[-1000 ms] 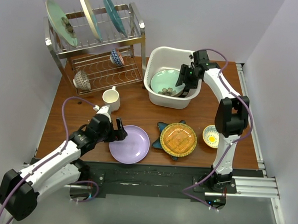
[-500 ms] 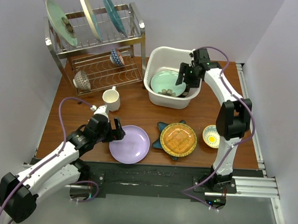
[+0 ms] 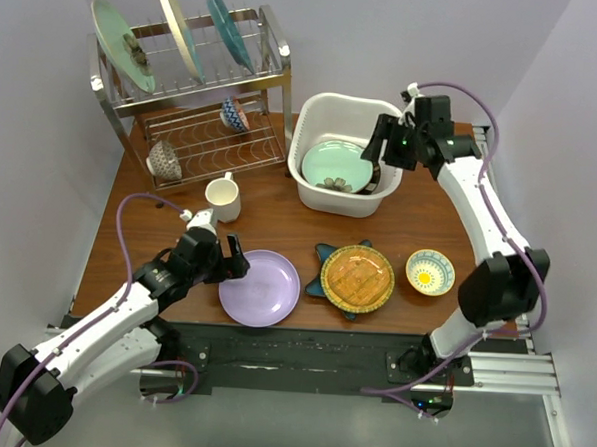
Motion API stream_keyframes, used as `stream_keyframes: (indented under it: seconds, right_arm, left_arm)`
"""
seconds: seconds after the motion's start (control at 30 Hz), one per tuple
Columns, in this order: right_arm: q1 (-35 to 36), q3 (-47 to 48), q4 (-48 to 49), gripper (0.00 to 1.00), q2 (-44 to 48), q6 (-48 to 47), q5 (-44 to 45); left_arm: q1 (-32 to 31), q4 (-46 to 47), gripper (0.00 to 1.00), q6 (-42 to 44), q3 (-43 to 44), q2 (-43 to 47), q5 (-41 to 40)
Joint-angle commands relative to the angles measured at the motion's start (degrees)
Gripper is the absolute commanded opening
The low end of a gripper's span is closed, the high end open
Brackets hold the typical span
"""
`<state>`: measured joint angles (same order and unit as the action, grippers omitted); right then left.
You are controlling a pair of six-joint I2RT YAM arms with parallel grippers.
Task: Place the plates into the plastic bin on the countertop
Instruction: Pick up the plate from the corner of the board.
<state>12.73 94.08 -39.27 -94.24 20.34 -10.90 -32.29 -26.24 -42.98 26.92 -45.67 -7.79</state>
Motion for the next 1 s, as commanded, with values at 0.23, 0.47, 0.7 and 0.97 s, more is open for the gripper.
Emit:
stream_keyframes:
  seconds: [0.23, 0.47, 0.7, 0.97]
  right_arm:
    - [3.3, -14.6, 6.3, 0.69, 11.8, 4.2, -7.6]
    - [10.5, -19.5, 8.1, 0.69, 13.7, 5.1, -7.7]
    - [19.9, -23.2, 10.1, 0.68, 11.9, 6.1, -5.0]
    - [28.2, -29.0, 14.7, 0.66, 8.4, 8.4, -3.6]
  left_arm:
    - [-0.2, 1.8, 0.96, -3.2, -0.8, 2.7, -2.5]
    - [-0.2, 0.1, 0.96, -5.3, -1.7, 1.2, -3.4]
    - [-0.2, -0.3, 0.95, -6.5, -2.8, -0.9, -3.5]
    - [-0.2, -0.4, 0.94, -7.7, -3.2, -3.0, -3.9]
